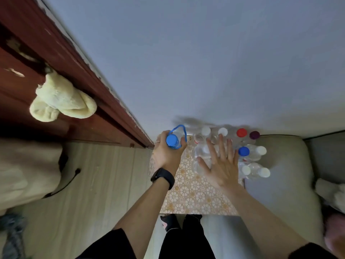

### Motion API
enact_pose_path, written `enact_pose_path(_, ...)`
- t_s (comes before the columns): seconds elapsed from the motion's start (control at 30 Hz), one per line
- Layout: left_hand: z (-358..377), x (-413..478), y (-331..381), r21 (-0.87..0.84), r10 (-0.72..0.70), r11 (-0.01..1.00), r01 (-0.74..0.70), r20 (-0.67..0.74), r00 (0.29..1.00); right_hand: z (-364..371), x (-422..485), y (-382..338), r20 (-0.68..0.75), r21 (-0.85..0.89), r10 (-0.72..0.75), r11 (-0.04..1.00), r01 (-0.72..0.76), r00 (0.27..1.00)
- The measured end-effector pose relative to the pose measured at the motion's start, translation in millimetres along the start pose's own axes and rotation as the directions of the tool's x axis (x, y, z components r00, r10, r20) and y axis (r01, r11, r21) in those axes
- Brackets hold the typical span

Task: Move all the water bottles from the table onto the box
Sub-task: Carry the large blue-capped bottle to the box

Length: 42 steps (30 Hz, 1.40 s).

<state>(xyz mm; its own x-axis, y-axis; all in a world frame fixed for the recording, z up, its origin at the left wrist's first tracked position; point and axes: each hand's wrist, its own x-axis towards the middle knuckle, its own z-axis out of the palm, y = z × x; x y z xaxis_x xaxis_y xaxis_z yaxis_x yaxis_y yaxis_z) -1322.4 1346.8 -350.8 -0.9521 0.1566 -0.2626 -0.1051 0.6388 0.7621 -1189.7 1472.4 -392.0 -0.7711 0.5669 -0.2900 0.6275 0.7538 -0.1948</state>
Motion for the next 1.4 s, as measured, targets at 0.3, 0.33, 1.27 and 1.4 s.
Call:
enact_pose_path(0.3, 14, 12, -6, 0.144, 0.129, 0.975, -0.168, 0.249, 0.96, -1, 4, -3, 0.06, -0.047, 0.04, 0.998, -0.037, 0.997)
enact_pose_path(0.33, 13, 14, -12, 0.122, 0.149, 0.974, -0.192, 0.299, 0.942, -1, 4, -4, 0.063, -0.042, 0.043, 0.998, -0.041, 0.997)
enact_pose_path(1.27, -10, 84, 17, 0.362, 0.181, 0.746, -0.559, 0.698, 0.693, 15, 5, 7, -0.116, -0.02, -0.039, 0.999, 0.036, 0.992)
enact_pose_path(1.4, 3, 38, -12, 0.262, 0.117, 0.934, -0.244, 0.421, 0.9, 12, 6, 5, -0.116, -0.012, -0.032, 0.999, 0.031, 0.993)
